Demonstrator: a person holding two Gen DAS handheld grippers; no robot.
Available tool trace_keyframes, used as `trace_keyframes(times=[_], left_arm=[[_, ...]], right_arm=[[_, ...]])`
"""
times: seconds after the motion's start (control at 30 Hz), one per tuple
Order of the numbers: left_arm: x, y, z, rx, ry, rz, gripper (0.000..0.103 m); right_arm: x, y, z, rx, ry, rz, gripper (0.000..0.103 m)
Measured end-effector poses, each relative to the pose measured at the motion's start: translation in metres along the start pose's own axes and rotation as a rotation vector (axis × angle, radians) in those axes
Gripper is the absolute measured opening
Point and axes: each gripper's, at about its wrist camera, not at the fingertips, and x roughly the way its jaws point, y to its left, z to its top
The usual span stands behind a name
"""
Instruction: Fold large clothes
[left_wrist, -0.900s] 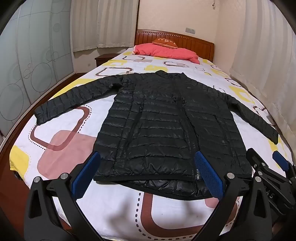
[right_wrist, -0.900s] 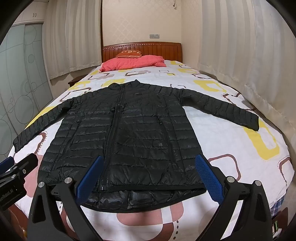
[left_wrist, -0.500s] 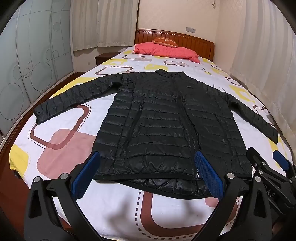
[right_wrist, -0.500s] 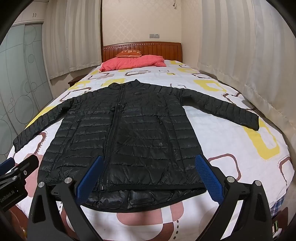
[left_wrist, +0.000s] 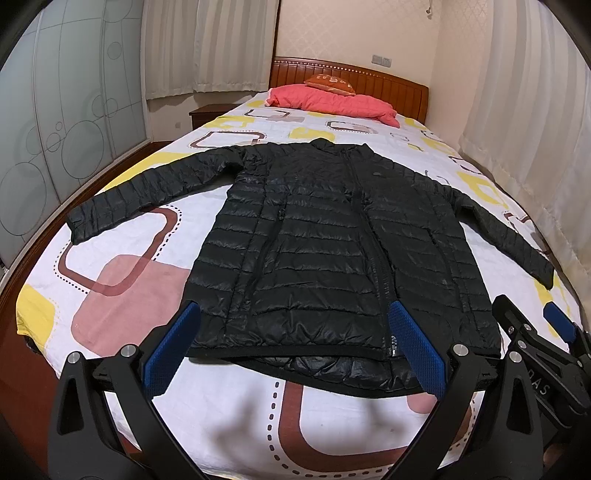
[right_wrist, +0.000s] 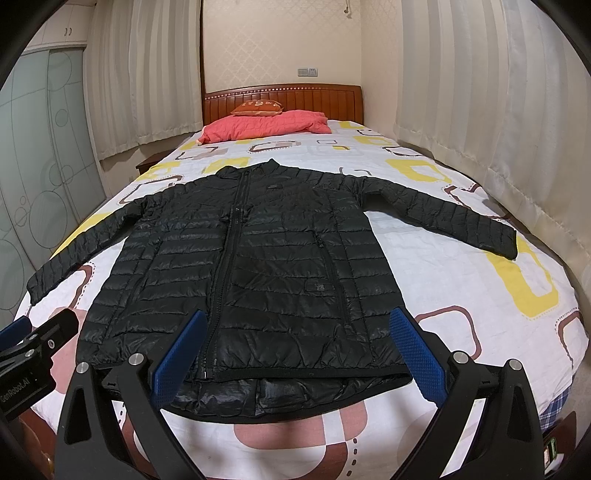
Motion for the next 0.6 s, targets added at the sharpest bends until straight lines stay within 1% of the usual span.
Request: trace_keyframes(times=[0.23,0.27,0.6], left_arm=[[0.0024,-0.0020,-0.0021,-0.023,0.011,-0.005,0.101],[0.0045,0.0035,-0.0006,-0.029,0.014,-0.010,0.101],[0.0050,0.0053,-0.0005,-0.037,0.018,-0.009,0.101]], right_arm=[[0.0002,0.0000,-0.0001,0.001,0.000,0.000,0.098],[0.0002,-0.0001,-0.0001,0.002,0.001,0.002,0.098],[0.0005,0.0004,-0.0005,0.002,0.000,0.002,0.098]])
